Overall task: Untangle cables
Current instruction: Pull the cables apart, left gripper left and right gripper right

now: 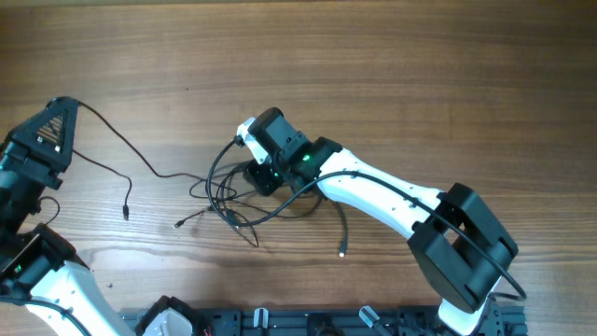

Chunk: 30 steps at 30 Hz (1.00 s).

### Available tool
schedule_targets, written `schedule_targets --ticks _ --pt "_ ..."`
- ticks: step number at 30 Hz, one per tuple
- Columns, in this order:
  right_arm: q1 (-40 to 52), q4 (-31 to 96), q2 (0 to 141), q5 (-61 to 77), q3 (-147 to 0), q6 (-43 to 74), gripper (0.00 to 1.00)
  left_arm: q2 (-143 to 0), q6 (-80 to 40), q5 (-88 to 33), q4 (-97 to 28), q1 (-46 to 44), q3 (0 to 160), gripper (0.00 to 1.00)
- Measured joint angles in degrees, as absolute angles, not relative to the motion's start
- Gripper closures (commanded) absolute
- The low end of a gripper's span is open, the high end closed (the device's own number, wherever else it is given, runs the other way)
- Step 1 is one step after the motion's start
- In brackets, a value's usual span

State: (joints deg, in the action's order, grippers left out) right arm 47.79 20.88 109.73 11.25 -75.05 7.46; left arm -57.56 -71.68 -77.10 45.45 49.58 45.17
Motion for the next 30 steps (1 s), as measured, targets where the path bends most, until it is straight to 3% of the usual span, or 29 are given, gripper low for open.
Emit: schedule_targets --ticks 5,9,11,13,16,18,22,30 --pt "46.26 25.41 109.25 5.13 -75.16 12.16 0.96 -57.54 -71.72 -77.95 45.19 49.58 45.17 0.96" --pt "32.32 30.59 92.05 -1.08 -75.46 14.94 0.96 -58.28 -70.72 -78.96 40.97 49.56 45.30 0.96" --pt "20.99 30.37 75.29 -2.52 -77.25 14.96 0.95 -59.27 -66.43 -79.44 31.29 49.65 45.32 0.96" --pt "11.84 29.82 60.31 -2.85 -78.50 14.94 0.96 -59.51 -57.49 -79.09 13.13 49.82 45.63 0.96" --pt "2.13 26.41 45.52 -3.05 -78.63 14.68 0.96 -60.12 -37.91 -73.17 -15.09 49.89 44.88 0.96" --pt "-0.03 24.18 41.91 -3.07 -78.59 15.00 0.96 -60.05 -28.12 -68.66 -25.78 49.89 45.17 0.96" --pt "-0.60 20.62 41.54 2.48 -78.59 20.99 0.96 -60.01 -15.79 -63.35 -34.74 49.89 45.06 0.96" --pt "-0.69 15.62 65.49 49.32 -78.46 26.06 0.95 -60.01 -9.74 -61.30 -37.41 44.97 45.06 0.96"
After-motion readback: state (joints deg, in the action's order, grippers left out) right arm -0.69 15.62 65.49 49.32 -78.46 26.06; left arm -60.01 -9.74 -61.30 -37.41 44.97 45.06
